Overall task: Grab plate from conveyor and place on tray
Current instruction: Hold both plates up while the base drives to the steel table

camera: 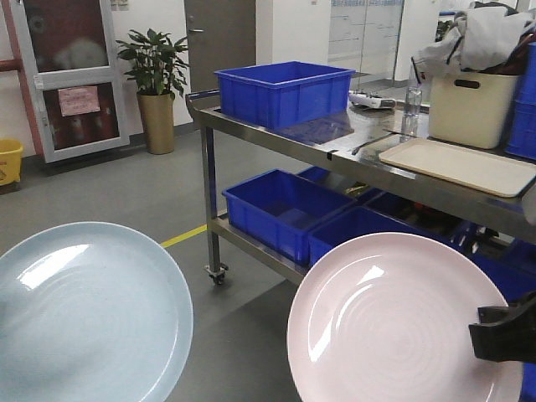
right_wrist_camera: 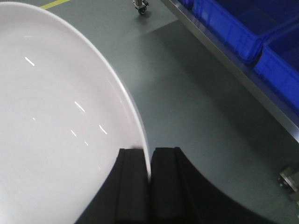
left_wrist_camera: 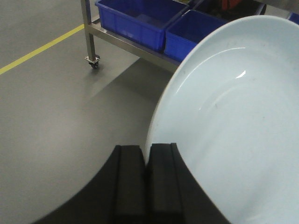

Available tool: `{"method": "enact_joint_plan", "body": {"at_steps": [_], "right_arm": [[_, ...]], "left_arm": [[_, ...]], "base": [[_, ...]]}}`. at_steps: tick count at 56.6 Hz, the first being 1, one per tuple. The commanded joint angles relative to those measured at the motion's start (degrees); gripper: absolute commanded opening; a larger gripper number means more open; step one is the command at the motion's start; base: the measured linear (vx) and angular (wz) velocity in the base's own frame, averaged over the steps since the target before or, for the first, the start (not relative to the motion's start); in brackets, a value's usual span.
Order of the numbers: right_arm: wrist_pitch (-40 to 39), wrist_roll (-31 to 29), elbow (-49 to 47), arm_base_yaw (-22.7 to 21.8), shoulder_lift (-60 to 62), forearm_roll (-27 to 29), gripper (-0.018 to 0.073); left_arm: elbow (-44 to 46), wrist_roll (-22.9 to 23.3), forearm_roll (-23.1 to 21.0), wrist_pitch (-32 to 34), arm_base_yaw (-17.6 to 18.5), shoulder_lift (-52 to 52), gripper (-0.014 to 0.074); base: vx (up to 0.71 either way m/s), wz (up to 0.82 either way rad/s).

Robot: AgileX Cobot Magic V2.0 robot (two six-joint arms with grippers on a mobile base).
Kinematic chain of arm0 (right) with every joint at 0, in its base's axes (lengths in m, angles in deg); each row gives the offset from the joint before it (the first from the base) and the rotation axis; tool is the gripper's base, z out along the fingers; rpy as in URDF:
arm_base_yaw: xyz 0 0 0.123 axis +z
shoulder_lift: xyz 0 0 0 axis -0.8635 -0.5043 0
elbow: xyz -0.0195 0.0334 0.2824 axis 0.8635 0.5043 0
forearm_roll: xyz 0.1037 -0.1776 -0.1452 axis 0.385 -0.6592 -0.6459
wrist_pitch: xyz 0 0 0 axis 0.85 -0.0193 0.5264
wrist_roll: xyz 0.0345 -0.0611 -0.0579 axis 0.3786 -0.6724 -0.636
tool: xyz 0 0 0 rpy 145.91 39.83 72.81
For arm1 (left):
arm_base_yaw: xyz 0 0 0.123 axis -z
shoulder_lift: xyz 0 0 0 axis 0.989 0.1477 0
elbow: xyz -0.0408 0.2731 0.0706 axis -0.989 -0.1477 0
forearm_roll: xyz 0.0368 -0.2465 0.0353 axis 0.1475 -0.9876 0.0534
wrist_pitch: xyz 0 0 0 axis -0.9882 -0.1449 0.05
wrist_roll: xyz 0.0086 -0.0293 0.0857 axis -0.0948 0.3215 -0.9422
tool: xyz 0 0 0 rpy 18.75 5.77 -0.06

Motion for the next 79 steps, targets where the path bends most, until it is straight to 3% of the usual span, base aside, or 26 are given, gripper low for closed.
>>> {"method": "enact_joint_plan", "body": {"at_steps": [1, 44, 79], "right_arm": [[-4.33, -0.29, -1.51, -0.19, 0.75, -0.54, -0.0009], [-4.33, -0.29, -1.51, -0.19, 0.75, -0.54, -0.0009], [-4.32, -0.29, -1.51, -0.19, 0.75, -0.54, -0.0009]], "left_arm": [[1.64, 0.44, -1.10, 4.52, 0.32, -0.68, -0.0006], [1.64, 0.44, -1.10, 4.53, 0.32, -0.62, -0.0006], [1.64, 0.44, -1.10, 4.53, 0.52, -0.62, -0.0006]], "base": [[0.54, 0.11], [0.56, 0.03], [0.50, -0.28]]}}
